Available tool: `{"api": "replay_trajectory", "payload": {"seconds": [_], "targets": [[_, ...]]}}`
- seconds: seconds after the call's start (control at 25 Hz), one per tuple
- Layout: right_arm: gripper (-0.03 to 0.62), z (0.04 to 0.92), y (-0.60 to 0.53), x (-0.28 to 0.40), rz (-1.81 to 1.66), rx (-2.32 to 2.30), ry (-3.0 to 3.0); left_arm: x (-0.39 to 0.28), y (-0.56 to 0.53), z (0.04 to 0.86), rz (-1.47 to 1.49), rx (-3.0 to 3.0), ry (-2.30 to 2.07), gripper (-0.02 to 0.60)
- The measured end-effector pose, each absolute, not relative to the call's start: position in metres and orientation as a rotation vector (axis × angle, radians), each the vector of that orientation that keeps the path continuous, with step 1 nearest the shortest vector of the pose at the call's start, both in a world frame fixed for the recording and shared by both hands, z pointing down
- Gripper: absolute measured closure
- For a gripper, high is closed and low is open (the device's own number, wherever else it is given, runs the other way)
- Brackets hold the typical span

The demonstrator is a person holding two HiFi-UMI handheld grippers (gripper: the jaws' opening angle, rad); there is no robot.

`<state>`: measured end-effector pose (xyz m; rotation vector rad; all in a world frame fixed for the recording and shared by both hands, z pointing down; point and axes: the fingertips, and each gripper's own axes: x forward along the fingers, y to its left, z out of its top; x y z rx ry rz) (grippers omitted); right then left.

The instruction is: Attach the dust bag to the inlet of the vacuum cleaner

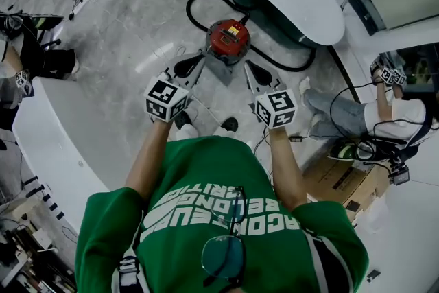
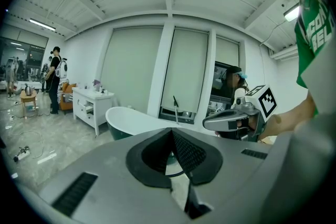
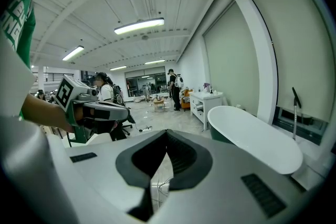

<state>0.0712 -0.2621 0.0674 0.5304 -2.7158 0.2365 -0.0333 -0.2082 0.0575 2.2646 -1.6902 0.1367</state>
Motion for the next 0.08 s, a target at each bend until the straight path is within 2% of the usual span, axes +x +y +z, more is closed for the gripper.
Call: {"api": "replay_trajectory", "payload": {"seconds": [0.08], "targets": [[0.586,0.0671,-0.2599,0.0736,0.247,0.533,-2.717,-0.0310,-0.2056,0.0566,0.136,2.265,-1.690,0.578]]}}
